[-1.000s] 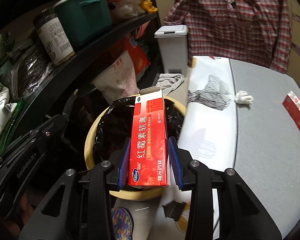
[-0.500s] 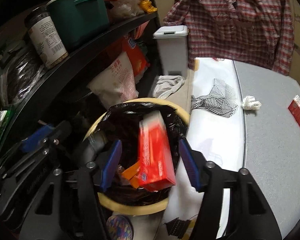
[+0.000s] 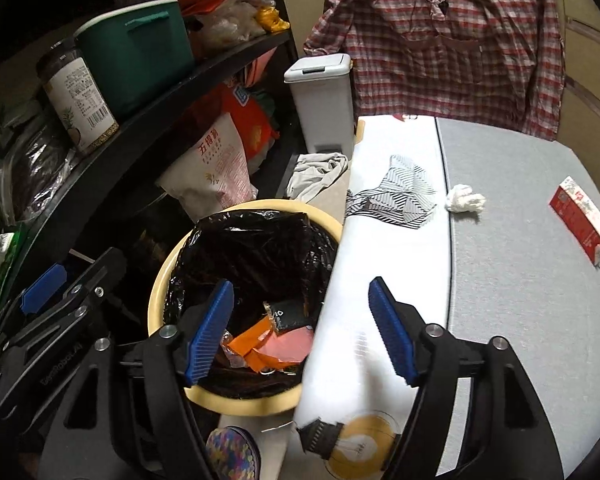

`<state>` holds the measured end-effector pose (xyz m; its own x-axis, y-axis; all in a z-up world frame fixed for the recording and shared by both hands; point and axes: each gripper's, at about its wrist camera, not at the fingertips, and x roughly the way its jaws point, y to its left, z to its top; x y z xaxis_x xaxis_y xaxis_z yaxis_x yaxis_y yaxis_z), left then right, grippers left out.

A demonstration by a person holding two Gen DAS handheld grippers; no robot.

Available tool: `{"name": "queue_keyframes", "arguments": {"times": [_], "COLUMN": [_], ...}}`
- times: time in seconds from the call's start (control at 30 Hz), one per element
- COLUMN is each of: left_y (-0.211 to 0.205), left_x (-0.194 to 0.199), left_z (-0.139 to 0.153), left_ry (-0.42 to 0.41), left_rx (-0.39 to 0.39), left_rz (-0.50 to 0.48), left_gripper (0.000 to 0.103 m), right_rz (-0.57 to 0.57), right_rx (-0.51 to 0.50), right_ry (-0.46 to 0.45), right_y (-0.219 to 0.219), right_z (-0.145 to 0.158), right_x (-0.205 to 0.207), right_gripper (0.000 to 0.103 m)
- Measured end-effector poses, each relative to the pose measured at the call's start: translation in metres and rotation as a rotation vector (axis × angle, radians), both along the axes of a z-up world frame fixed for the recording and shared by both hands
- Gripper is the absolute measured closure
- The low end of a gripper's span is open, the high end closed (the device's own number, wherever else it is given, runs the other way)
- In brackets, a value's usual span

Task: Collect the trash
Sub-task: 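Open both grippers to drop the box and pouch into the bin, then move both tools back over the table toward the tissue and milk carton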

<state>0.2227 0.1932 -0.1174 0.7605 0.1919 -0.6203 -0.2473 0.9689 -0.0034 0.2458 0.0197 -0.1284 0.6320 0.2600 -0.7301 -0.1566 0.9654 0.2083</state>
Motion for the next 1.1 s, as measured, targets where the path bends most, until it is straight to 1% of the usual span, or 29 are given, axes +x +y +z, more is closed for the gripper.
{"name": "queue_keyframes", "arguments": {"times": [0.03, 0.13, 0.27, 0.4, 0.6, 0.7, 0.83, 1.0, 1.1], "left_y": [-0.003, -0.014, -0.036, -0.063, -0.104, -0.13, -0.157, -0.185, -0.197], "left_x": [-0.002, -0.009, -0.016, -0.021, -0.021, -0.016, -0.005, 0.013, 0.031], "left_z": [0.001, 0.007, 0.014, 0.021, 0.028, 0.027, 0.019, -0.001, -0.019], "left_ry": [-0.003, -0.023, -0.038, -0.052, -0.08, -0.086, -0.075, -0.052, -0.015], "left_rx": [0.002, 0.0, 0.013, 0.015, 0.011, 0.003, -0.009, 0.0, 0.001], "left_rz": [-0.005, -0.033, -0.081, -0.131, -0.204, -0.245, -0.285, -0.332, -0.349], "left_gripper": [0.01, 0.008, 0.008, 0.008, 0.008, 0.008, 0.008, 0.008, 0.008], "right_rz": [0.003, 0.008, -0.004, -0.049, -0.15, -0.213, -0.289, -0.357, -0.404], "right_rx": [-0.004, -0.033, -0.072, -0.082, -0.084, -0.089, -0.095, -0.128, -0.134], "right_ry": [-0.006, -0.041, -0.088, -0.11, -0.115, -0.123, -0.115, -0.095, -0.093], "right_y": [-0.004, -0.018, -0.045, -0.082, -0.139, -0.172, -0.208, -0.251, -0.276], "right_z": [0.003, 0.013, 0.026, 0.034, 0.036, 0.032, 0.018, -0.005, -0.016], "right_x": [-0.003, -0.016, -0.032, -0.043, -0.05, -0.05, -0.043, -0.024, -0.014], "right_gripper": [0.03, 0.027, 0.024, 0.023, 0.023, 0.023, 0.023, 0.023, 0.023]}}
